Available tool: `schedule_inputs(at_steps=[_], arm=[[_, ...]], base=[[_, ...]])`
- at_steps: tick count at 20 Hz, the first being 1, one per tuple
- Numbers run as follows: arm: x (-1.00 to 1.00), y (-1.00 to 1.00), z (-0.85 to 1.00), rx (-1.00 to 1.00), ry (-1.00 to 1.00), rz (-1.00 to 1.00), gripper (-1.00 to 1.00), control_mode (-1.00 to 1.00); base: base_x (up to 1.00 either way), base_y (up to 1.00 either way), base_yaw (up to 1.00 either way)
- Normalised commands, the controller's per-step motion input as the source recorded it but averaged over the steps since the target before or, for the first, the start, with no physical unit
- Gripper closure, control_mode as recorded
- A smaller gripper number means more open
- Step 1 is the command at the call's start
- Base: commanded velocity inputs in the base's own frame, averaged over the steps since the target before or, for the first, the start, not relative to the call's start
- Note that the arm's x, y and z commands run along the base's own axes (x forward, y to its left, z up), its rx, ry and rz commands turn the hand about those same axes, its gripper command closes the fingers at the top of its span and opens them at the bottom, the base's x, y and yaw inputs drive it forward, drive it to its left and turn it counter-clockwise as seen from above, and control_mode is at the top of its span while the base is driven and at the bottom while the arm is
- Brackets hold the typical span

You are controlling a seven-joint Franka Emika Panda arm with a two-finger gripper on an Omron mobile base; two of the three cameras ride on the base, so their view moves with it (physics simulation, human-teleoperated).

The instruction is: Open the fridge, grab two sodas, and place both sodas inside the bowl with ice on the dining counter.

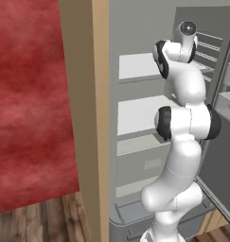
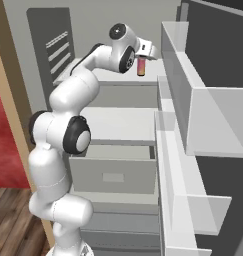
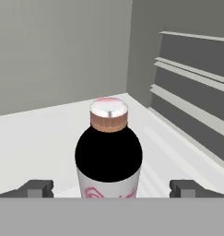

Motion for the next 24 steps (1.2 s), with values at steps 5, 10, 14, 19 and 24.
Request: schedule_inputs(at_steps=[5,10,14,19,24], arm=[[0.07,-0.03,-0.07,0.0,0.0,0.0,1.0,-1.0],[0.02,0.0,-0.08,0.0,0.0,0.0,1.0,-1.0],[-0.02,0.0,-0.07,-0.02,0.0,0.0,1.0,-1.0],[-0.15,0.0,-0.07,0.0,0.0,0.0,1.0,-1.0],[-0.3,-0.03,-0.08,0.0,-0.02,0.0,1.0,-1.0]], base=[[0.0,0.0,0.0],[0.0,0.0,0.0],[0.0,0.0,0.0],[0.0,0.0,0.0],[0.0,0.0,0.0]])
